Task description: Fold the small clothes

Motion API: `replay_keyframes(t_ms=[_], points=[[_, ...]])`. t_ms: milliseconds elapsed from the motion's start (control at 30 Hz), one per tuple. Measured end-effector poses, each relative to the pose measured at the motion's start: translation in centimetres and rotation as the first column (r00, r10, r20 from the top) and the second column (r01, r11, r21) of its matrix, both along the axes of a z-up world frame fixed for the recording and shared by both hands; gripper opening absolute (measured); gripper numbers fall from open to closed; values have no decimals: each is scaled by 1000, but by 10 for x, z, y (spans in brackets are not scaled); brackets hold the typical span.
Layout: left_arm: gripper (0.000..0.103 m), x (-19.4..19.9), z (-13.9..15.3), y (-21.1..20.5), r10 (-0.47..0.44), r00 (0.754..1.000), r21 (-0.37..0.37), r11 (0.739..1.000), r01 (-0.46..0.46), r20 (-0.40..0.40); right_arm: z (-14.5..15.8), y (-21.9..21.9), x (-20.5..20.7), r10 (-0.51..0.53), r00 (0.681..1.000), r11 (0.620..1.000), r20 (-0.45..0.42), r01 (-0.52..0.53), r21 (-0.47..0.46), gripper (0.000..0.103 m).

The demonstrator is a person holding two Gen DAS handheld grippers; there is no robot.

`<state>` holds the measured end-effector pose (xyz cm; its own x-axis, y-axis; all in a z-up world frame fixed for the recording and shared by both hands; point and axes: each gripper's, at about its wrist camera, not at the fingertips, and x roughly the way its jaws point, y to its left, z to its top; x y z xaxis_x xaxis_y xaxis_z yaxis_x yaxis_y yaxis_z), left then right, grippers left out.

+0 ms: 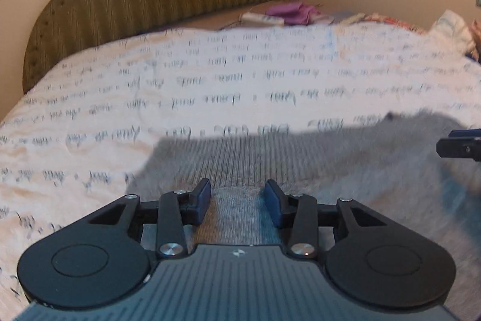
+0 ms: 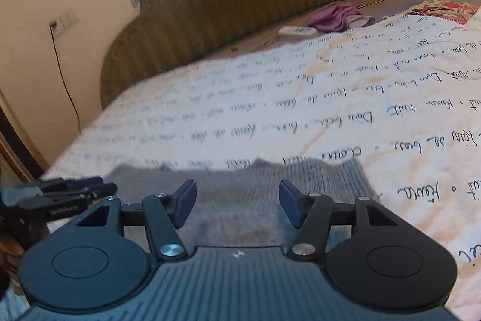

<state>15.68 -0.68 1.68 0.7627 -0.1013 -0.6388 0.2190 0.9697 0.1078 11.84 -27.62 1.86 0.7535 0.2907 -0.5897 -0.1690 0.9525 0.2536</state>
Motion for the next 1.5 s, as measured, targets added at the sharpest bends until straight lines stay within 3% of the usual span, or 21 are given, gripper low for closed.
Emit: replay_keyframes(t_ms=[67,200,333,367,433,467,500,600,733,767,867,933,1033,1100,1133,1167,1233,1267,1333,1500], points=[[46,-2,-10,3,-9,998,7,1000,9,55,-19,6,-4,-9,1000,993,22,11,-118,62],[48,0,-14,4,11,998,6,1000,-11,60,-31,-6,-7,-28,999,999,45,30,-34,66],[50,-9,-7,5,59,994,22,998,-61,92,-31,3,-5,-10,999,996,51,15,-92,72],[52,-17,0,10,101,988,8,995,-103,117,-31,2,-6,-11,999,996,53,16,-85,72],[53,-46,17,30,180,971,-91,982,-167,158,-31,-2,-8,-17,998,998,57,20,-53,72],[62,-61,24,43,204,966,-163,970,-179,157,-31,-4,-9,-19,998,999,60,22,-41,72],[73,-83,30,60,245,960,-258,944,-204,137,-31,-5,-9,-22,998,999,62,24,-30,72],[78,-146,33,104,391,918,-458,828,-322,61,-32,-8,-10,-23,998,1000,62,24,-12,72],[76,-207,15,135,529,839,-579,648,-495,-126,-32,-10,-10,-24,998,1000,61,24,4,72],[76,-214,11,140,526,834,-596,620,-510,-167,-32,-11,-10,-24,998,1000,61,24,8,72],[77,-217,10,144,495,846,-632,595,-497,-199,-32,-15,-10,-24,998,999,60,22,30,72],[81,-209,9,150,482,843,-692,524,-497,-240,-32,-18,-10,-26,998,998,59,23,52,72],[85,-195,5,156,464,826,-720,448,-531,-321,-32,-20,-11,-31,998,997,60,27,73,72],[84,-193,6,158,446,831,-738,425,-524,-333,-32,-20,-12,-33,998,997,61,29,77,72],[83,-192,10,161,450,830,-738,426,-524,-330,-32,-20,-12,-34,998,996,60,29,80,72],[82,-192,14,164,449,837,-735,443,-514,-314,-32,-20,-12,-34,998,996,60,29,83,72],[81,-187,27,175,427,858,-706,512,-489,-285,-33,-22,-12,-33,998,995,60,28,92,72],[81,-187,33,184,417,867,-712,520,-473,-271,-33,-23,-12,-33,998,995,59,27,97,72],[81,-187,45,205,404,874,-732,504,-459,-270,-33,-24,-12,-33,998,994,59,26,109,72],[81,-181,48,225,375,880,-796,414,-440,-291,-34,-31,-11,-36,998,987,56,27,156,72]])
